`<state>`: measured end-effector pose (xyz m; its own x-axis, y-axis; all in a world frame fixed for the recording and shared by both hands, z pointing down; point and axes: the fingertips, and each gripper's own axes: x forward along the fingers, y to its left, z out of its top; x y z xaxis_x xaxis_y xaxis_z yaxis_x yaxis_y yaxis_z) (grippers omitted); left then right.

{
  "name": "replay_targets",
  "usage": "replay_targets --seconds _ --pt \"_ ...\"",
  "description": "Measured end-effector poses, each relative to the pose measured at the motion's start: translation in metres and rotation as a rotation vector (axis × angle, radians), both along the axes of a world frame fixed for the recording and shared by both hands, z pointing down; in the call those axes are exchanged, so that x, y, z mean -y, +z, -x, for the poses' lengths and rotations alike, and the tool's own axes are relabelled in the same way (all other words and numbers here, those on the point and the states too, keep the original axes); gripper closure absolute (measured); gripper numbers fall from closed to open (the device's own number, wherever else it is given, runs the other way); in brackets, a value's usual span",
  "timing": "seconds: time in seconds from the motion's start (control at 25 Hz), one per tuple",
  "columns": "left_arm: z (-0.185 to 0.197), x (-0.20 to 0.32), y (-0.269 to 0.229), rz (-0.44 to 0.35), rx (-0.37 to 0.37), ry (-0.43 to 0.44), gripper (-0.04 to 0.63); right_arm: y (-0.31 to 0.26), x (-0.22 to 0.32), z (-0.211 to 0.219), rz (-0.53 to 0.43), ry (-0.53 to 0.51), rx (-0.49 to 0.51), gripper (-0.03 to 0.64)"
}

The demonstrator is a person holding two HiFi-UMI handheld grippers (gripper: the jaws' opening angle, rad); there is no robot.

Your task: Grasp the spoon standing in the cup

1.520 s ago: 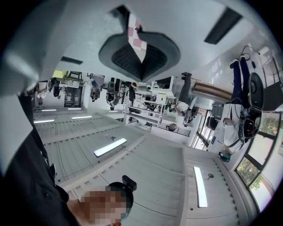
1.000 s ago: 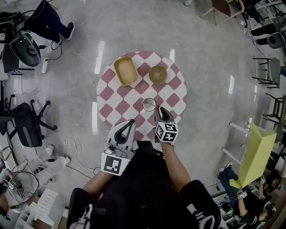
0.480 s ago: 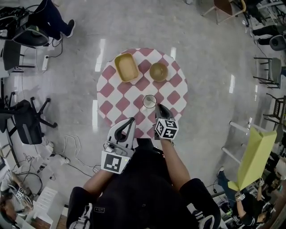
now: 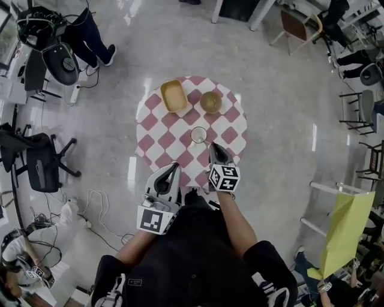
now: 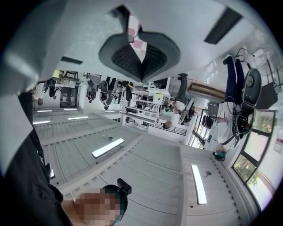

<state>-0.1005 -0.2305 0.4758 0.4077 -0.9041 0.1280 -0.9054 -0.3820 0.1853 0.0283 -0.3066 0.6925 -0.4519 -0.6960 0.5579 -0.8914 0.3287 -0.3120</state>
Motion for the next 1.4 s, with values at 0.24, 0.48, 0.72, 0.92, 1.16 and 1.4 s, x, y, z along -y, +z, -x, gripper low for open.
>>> replay_targets --seconds 0.24,0.48,0.72,0.92,1.16,1.4 --pt "-0.017 -0.063 -0.02 -0.048 -0.004 -0.086 0.588 -0.061 -0.041 -0.013 -0.132 -0.069 0.05 0.558" --pt "-0.029 -0.108 -0.024 -0.055 0.023 -0.116 0.588 -0.114 -0.085 -0.023 -0.217 -0.114 0.11 0.558" --pt "-0.028 -0.119 -0.022 -0.061 0.022 -0.102 0.588 -0.147 -0.123 -0.027 -0.253 -0.123 0.141 0.558" --pt "-0.022 -0.12 -0.029 -0.086 0.022 -0.06 0.588 -0.169 -0.146 -0.028 -0.291 -0.098 0.106 0.558" --pt "-0.012 -0.123 -0.025 -0.083 0.008 -0.014 0.588 -0.184 -0.162 -0.02 -0.318 -0.046 0.092 0.558" --pt "-0.008 -0.128 -0.023 -0.075 0.018 0.02 0.588 -0.183 -0.171 -0.01 -0.315 -0.027 0.094 0.558"
